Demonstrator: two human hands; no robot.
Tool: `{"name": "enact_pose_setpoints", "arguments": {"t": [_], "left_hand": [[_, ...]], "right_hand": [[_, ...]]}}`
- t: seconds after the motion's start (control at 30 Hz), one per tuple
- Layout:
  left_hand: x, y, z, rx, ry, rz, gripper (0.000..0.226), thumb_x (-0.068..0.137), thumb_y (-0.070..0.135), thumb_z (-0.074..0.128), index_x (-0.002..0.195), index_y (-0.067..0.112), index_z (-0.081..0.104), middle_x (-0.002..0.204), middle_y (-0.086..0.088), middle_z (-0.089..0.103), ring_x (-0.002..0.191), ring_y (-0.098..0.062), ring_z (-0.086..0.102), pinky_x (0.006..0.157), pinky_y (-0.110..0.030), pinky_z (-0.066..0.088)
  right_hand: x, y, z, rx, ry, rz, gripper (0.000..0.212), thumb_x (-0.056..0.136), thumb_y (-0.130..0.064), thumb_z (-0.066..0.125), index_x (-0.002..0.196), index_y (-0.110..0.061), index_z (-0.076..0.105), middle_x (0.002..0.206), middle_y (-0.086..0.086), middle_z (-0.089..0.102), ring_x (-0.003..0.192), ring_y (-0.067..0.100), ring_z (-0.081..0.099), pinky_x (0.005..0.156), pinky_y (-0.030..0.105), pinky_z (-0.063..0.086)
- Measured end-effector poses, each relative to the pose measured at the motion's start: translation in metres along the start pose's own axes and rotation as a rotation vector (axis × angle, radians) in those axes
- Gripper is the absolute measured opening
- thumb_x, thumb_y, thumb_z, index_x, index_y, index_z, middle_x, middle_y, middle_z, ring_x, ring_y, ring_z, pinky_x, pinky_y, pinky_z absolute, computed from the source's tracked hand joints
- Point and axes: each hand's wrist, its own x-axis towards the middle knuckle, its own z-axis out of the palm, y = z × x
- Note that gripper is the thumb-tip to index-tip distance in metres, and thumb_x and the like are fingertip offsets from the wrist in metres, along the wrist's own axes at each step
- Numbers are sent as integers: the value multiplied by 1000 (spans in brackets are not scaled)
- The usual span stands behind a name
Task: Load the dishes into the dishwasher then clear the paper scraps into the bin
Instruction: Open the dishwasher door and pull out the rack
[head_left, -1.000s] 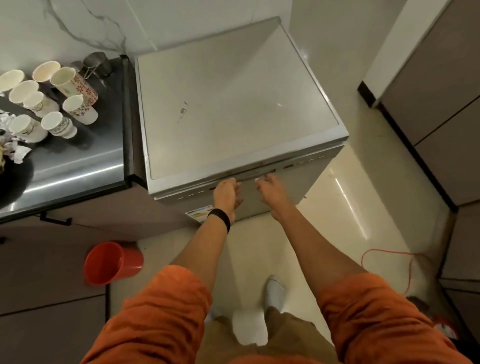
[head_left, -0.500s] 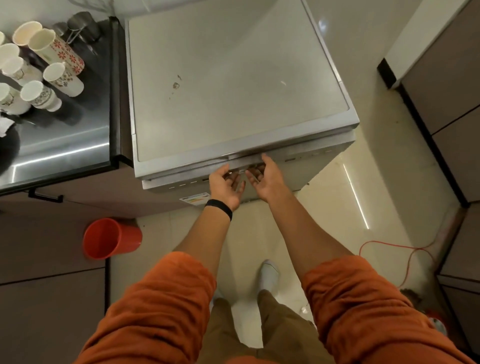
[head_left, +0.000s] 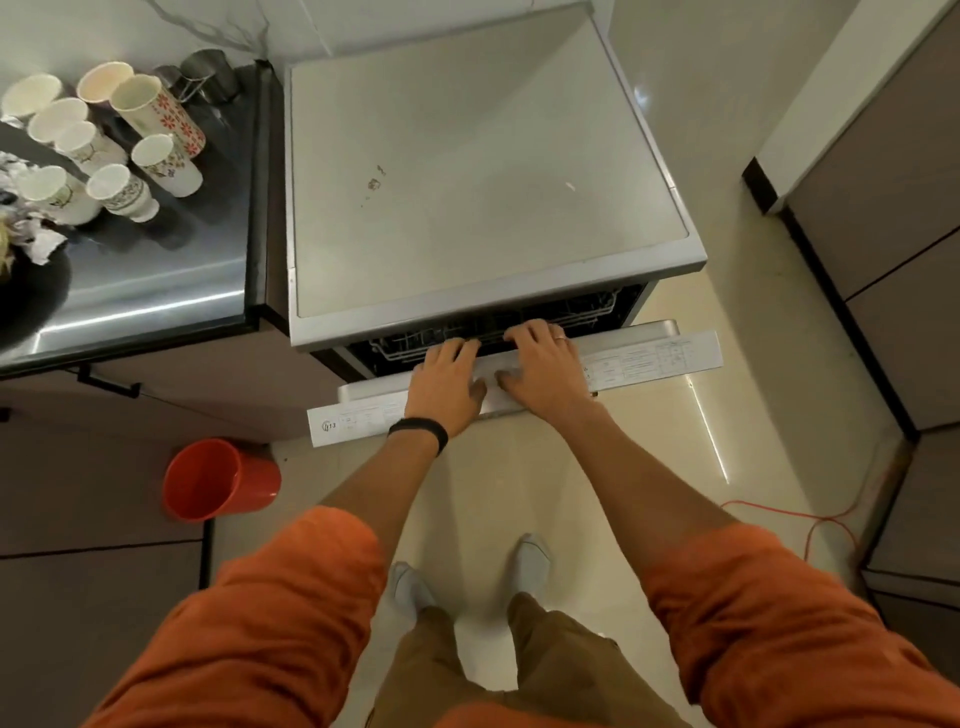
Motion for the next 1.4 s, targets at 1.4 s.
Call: {"name": "enact_pose_setpoints", "arguments": {"t": [1.4], "left_hand": [[-235, -60, 446, 145, -1115, 327, 80, 98, 48, 55, 161, 29, 10, 167, -2, 19, 145, -30, 37, 117, -41, 34]], "right_hand": [[-353, 151, 407, -136, -838, 482, 110, 84, -64, 66, 161, -24, 0, 168, 7, -12, 153, 36, -14, 124, 54, 0]]}}
